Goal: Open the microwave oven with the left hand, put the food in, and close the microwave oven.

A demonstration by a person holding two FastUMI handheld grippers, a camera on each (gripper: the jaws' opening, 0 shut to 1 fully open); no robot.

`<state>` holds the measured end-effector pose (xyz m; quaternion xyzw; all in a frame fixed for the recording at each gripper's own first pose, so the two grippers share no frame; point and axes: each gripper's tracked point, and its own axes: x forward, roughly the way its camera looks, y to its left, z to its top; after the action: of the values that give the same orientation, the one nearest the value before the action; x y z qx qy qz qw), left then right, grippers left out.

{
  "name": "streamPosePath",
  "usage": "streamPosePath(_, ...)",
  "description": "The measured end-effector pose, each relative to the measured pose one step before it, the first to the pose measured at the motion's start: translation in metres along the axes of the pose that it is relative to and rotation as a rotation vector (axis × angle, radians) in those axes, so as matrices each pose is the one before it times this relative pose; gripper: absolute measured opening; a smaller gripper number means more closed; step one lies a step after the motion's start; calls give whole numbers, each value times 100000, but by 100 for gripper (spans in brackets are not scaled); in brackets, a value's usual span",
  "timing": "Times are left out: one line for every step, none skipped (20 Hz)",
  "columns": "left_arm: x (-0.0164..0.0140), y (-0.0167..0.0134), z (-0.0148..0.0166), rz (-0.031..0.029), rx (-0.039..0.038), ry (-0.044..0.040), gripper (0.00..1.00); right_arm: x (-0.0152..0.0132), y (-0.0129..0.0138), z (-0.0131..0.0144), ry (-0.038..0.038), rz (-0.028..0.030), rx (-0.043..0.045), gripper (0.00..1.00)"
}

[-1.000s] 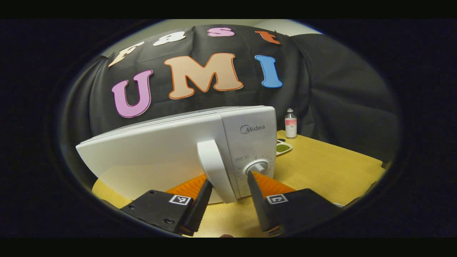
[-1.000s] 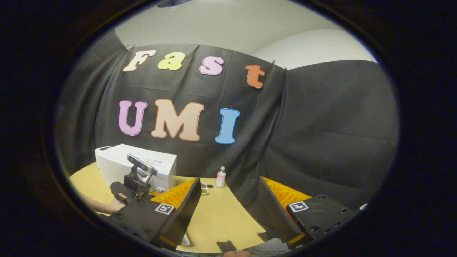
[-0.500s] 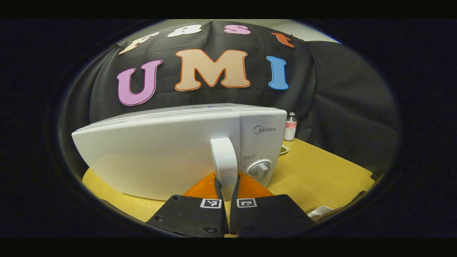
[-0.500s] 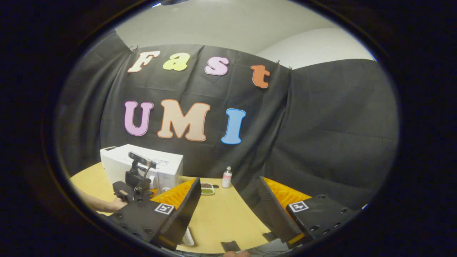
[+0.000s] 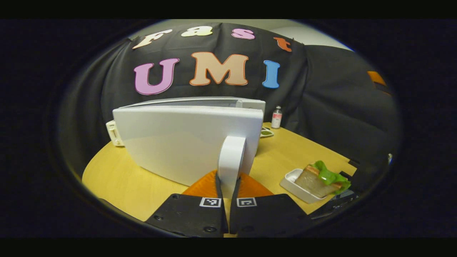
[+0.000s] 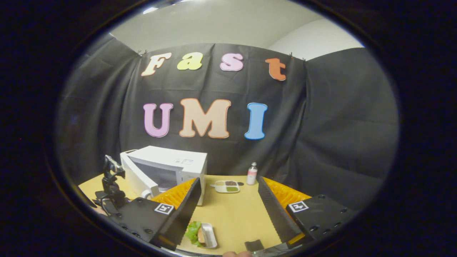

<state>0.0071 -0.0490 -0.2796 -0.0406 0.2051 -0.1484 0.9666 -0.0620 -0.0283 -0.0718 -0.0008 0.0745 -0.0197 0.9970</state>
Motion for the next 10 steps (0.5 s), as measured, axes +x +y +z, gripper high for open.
streamPosePath(-1517, 1163, -620, 2333, 655, 972, 2, 128, 913, -839, 1128, 2342, 476, 94)
streamPosePath(-1339, 1236, -593, 2788, -764, 976, 2, 124, 857, -974, 1398, 2057, 340, 94)
streamPosePath(-1195, 1235, -584, 2692, -1307, 837, 2, 105, 736, -1104, 1445, 1682, 477, 94)
streamPosePath(-1131, 1312, -507, 2707, -1220, 1035, 2, 245, 553, -1151, 2035, 890, 538, 100)
streamPosePath(-884, 1231, -511, 2741, -773, 501, 2, 160, 357, -1450, 2234, 428, 763, 94)
streamPosePath(-858, 1347, -296, 2344, 405, 68, 2, 362, 416, -1112, 1557, 376, 655, 100)
streamPosePath(-768, 1301, -254, 2543, 677, 79, 2, 299, 350, -1370, 2128, 435, 28, 94)
streamPosePath(-607, 1638, -314, 3104, -248, 517, 2, 268, 357, -1294, 1618, 805, 85, 94)
streamPosePath(-418, 1558, -319, 3483, -698, 315, 2, 380, 364, -1292, 914, 640, -141, 94)
streamPosePath(-178, 1653, -196, 3893, -1071, 102, 2, 506, 289, -1511, 1518, 814, -1364, 94)
